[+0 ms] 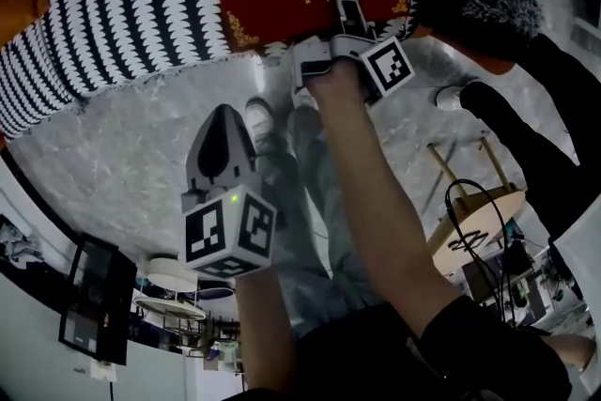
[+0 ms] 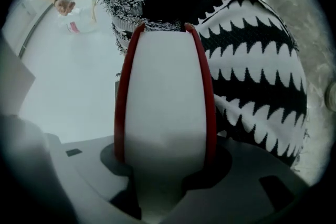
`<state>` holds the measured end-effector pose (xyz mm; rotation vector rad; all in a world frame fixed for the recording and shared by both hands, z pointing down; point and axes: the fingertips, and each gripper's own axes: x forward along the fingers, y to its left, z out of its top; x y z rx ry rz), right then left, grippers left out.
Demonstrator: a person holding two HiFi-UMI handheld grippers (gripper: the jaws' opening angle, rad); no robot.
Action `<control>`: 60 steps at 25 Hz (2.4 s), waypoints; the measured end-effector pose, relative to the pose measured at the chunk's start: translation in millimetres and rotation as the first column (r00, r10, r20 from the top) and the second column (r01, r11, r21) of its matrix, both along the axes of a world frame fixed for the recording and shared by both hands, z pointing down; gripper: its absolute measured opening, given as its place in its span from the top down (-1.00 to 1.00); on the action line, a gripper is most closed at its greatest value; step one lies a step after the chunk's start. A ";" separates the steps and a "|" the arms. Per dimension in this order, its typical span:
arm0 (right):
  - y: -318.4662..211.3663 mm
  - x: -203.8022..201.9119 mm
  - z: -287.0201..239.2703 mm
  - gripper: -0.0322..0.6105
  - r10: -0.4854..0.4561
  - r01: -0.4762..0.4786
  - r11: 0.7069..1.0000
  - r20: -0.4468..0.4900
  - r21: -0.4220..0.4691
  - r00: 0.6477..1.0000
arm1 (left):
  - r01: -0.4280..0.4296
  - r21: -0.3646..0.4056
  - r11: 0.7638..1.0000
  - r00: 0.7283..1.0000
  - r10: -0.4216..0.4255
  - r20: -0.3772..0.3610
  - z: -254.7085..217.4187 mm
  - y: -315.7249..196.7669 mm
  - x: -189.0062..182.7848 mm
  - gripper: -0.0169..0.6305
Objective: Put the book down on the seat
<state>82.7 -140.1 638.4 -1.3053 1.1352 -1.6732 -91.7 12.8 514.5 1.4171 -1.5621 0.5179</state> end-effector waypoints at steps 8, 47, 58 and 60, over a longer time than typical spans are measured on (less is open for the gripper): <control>-3.3 -0.6 13.4 0.19 -0.010 0.011 1.000 -0.060 0.015 0.998 | 0.034 -0.033 0.999 0.999 -0.035 -0.030 20.8 10.8 5.0 0.91; 73.9 31.1 7.3 -0.33 -0.153 0.039 0.948 -0.348 -0.315 0.925 | -0.106 0.067 0.992 0.994 0.108 -0.030 -15.0 8.1 -5.6 0.91; 72.7 10.1 -41.2 0.86 -0.267 0.199 0.962 -0.488 -0.188 0.831 | -0.115 0.121 0.986 0.991 0.122 -0.052 -27.3 11.7 5.7 0.91; 70.6 0.5 -64.2 0.87 -0.327 0.284 0.945 -0.535 -0.164 0.779 | -0.120 0.144 0.982 0.990 0.129 -0.057 -42.5 13.1 14.1 0.91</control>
